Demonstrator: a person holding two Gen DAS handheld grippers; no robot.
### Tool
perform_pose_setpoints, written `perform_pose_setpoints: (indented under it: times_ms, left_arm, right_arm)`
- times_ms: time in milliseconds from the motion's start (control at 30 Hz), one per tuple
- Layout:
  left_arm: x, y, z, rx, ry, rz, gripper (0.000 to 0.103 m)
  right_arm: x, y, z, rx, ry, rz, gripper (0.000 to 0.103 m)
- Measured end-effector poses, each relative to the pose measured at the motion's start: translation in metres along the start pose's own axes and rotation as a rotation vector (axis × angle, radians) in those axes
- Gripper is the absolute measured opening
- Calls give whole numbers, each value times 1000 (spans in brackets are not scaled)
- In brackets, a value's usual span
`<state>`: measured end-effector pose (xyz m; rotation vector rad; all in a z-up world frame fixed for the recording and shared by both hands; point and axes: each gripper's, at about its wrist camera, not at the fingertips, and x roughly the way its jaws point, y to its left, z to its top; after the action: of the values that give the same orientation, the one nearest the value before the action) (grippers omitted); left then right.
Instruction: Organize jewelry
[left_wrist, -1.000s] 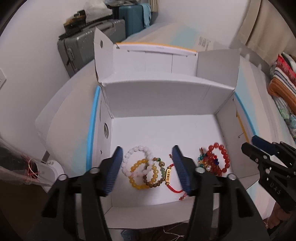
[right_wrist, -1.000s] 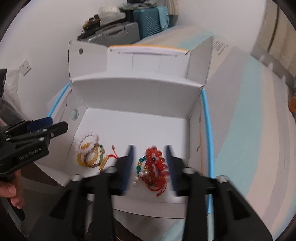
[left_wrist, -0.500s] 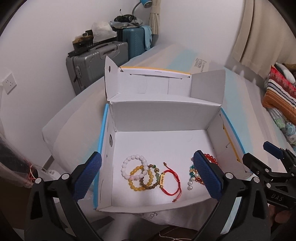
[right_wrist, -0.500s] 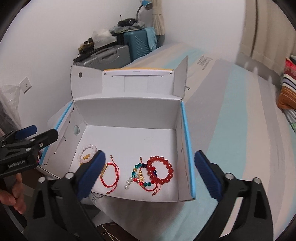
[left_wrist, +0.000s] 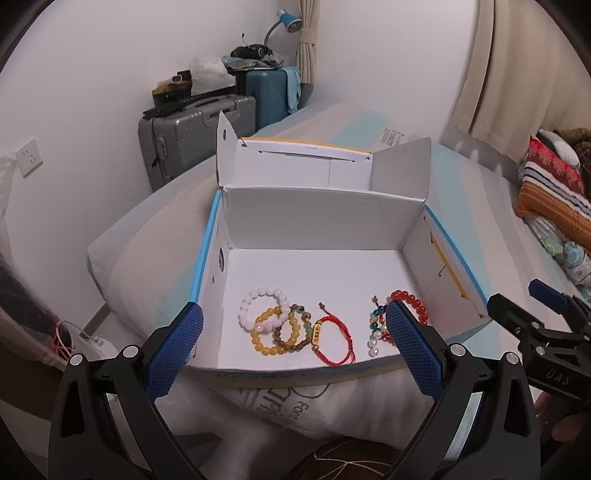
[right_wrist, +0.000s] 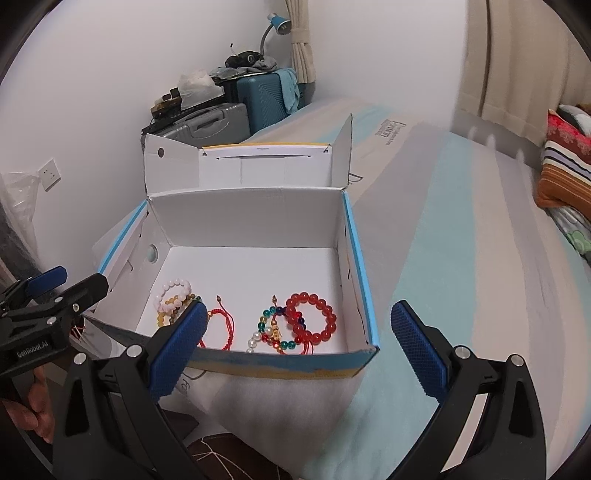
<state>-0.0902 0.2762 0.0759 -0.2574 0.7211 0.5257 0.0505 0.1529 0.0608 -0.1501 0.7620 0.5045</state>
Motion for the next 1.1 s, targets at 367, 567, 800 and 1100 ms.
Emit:
perform_pose_setpoints:
  times_ms: [367,567,800,1100]
  left_arm:
    - [6,-5,-11,5,17,1,97]
    - [5,-8,-11,13,16,2,97]
    - [6,-9,-12,12,29,-3,97]
    - [7,-9,-18,18,51,13,97]
  right_arm:
    - [2,-3,-13,34,25,-11,96]
    - [3,-5,-14,39,25,-16,96]
    - [4,-7,-14,47,28,-18,96]
    - [6,-7,-15,44,36,-20,96]
